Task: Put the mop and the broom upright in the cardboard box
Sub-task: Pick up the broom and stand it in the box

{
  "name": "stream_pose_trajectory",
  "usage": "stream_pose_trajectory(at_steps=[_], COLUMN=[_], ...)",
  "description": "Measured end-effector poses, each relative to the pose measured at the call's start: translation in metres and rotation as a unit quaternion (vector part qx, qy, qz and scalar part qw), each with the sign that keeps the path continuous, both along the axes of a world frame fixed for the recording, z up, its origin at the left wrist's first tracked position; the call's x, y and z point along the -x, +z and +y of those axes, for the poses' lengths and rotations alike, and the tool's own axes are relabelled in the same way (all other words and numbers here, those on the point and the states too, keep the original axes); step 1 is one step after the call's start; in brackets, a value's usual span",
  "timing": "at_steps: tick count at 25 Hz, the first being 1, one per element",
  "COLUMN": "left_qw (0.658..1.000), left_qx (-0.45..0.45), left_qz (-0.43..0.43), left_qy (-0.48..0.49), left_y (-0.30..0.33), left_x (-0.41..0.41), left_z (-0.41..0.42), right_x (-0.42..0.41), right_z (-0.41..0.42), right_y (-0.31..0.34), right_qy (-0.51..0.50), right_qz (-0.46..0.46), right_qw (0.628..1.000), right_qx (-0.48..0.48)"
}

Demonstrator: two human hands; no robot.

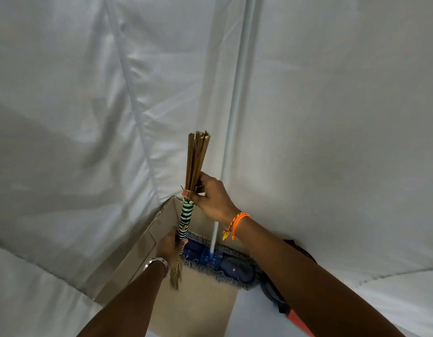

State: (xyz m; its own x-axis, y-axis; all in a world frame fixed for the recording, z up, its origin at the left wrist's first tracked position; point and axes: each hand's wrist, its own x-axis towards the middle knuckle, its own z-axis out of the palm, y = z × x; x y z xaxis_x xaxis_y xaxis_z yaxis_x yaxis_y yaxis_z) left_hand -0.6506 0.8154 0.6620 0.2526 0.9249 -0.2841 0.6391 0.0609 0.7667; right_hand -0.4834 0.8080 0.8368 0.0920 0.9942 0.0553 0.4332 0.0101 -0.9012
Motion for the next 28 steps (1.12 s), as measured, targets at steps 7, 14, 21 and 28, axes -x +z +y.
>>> stream_pose_trajectory(at_steps=[7, 14, 21, 28], left_qw=[0.999, 0.997, 0.992, 0.990], left_qx=[0.015, -0.019, -0.016, 0.035], left_qz=[0.025, 0.044, 0.041, 0.061], left_qy=[-0.039, 0.065, 0.118, 0.125], left_y=[-0.183, -0.334, -0.390, -0.395], left_x=[-0.015, -0.023, -0.045, -0.037], left_z=[0.181, 0.247, 0.296, 0.267], right_x=[0.013, 0.026, 0.022, 0.015], right_z=[0.164, 0.254, 0.327, 0.336], right_y=[-0.180, -0.292, -0.348, -0.325], right_qy=[-0.052, -0.018, -0.065, -0.047], right_qz=[-0.081, -0.132, -0.153, -0.270], right_qw=[0.995, 0.991, 0.985, 0.951], right_qx=[0.009, 0.026, 0.039, 0.143])
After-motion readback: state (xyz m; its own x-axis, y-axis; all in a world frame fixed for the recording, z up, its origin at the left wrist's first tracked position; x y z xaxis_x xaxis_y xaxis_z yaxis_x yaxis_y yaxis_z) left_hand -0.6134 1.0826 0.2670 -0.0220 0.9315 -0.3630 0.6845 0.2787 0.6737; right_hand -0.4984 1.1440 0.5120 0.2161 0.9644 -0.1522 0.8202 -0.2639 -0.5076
